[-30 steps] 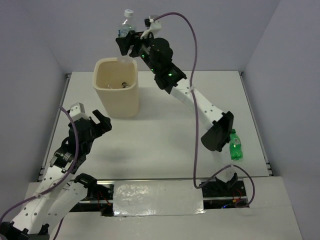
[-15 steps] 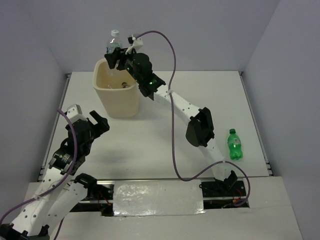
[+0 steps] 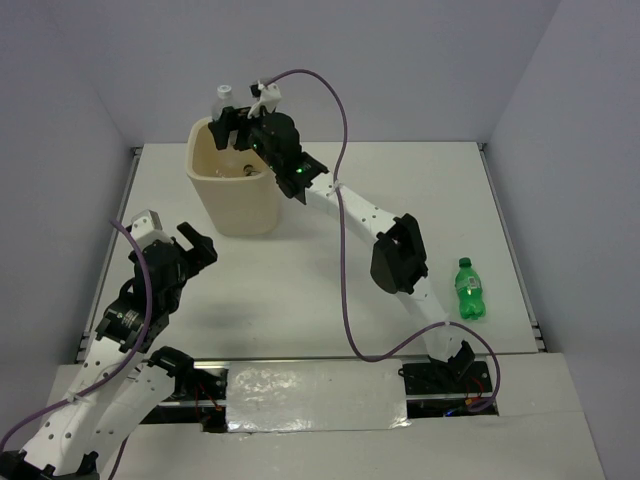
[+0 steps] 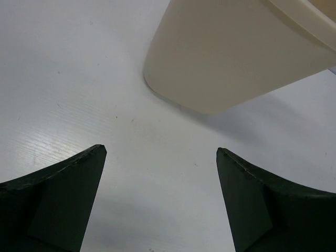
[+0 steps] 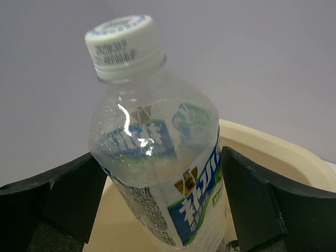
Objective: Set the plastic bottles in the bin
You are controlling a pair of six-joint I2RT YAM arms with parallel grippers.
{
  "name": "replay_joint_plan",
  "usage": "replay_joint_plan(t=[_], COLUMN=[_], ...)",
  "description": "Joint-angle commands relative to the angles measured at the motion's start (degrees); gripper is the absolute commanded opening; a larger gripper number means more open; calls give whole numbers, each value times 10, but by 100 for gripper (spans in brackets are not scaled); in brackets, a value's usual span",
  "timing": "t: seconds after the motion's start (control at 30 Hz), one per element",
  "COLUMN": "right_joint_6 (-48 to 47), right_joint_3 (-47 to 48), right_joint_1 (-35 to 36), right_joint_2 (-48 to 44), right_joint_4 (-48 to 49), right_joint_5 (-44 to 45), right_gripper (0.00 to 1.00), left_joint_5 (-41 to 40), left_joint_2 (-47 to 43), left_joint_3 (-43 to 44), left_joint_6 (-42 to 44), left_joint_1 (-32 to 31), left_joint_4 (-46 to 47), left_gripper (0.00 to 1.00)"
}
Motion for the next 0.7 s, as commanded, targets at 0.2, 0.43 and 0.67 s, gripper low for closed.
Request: replay_joint_plan(t=[0.2,0.43,0.67], right_joint_6=[-14,-29,-86], right_joint_3=[-10,-21,-52], right_joint_1=[6,6,-2], right_joint_2=[-48,-72,-163], right_joint_4=[2,-9,-111], right_joint_5=[-16,-12,38], right_gripper=[96,98,100], left_joint_5=[-8,-8,-9], left_joint_2=[-11,-9,-11], left_joint_3=[7,8,7], left_joint_6=[-11,-10,-10], left_joint_1=[3,3,3], left_joint_4=[11,11,11], left_gripper=[99,99,99])
